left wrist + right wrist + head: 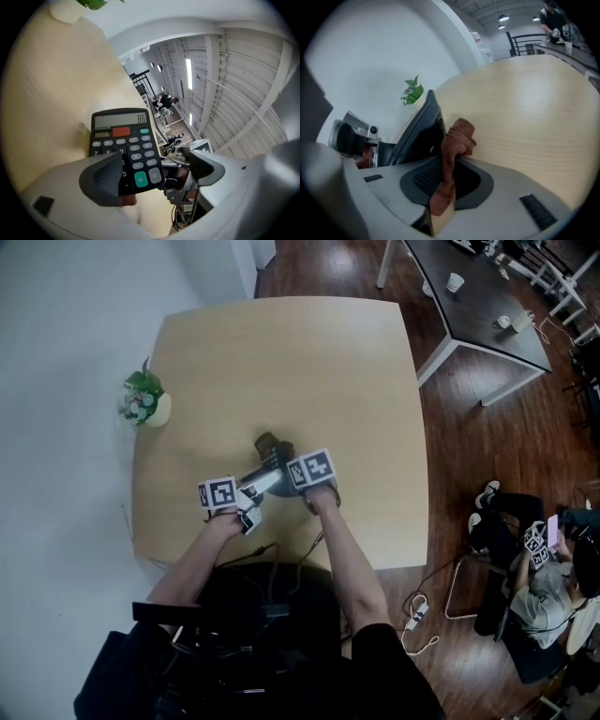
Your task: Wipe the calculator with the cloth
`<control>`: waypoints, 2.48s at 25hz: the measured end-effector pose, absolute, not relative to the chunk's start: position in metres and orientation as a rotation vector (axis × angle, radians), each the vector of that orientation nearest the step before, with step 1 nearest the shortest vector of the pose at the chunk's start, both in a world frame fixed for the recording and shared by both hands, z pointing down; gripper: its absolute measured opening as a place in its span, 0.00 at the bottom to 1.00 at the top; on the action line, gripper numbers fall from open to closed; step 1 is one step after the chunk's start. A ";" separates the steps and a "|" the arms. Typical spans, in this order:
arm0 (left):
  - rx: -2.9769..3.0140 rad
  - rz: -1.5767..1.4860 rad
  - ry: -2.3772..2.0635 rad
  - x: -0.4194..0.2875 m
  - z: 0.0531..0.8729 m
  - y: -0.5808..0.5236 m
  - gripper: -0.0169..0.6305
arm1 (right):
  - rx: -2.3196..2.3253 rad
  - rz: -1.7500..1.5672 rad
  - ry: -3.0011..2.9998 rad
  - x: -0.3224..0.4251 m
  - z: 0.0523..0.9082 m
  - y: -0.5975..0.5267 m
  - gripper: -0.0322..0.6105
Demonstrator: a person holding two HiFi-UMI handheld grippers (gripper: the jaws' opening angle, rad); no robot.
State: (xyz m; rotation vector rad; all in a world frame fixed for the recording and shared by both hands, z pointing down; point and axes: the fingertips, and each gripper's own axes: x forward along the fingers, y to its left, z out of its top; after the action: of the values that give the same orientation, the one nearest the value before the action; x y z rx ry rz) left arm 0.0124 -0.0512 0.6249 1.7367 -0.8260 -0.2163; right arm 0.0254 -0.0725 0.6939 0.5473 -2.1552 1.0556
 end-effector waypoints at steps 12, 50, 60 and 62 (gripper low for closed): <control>1.779 -0.343 -0.816 -0.026 0.617 -0.044 0.71 | 1.091 1.087 -2.065 0.156 0.683 -0.110 0.15; 1.541 -0.482 -0.904 -0.096 0.674 -0.126 0.68 | 0.844 1.087 -2.186 0.043 0.698 -0.167 0.16; 1.619 -0.712 -0.923 -0.133 0.592 -0.025 0.65 | 1.210 2.082 -2.192 0.170 0.693 -0.039 0.15; 1.610 -0.789 -0.933 -0.134 0.578 0.009 0.64 | 1.189 2.220 -2.153 0.185 0.696 0.004 0.15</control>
State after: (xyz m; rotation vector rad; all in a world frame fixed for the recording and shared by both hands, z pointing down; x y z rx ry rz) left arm -0.1338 0.0091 0.5777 1.6099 -0.9326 -0.7893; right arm 0.1855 0.0038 0.6957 1.1891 -2.1528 2.2196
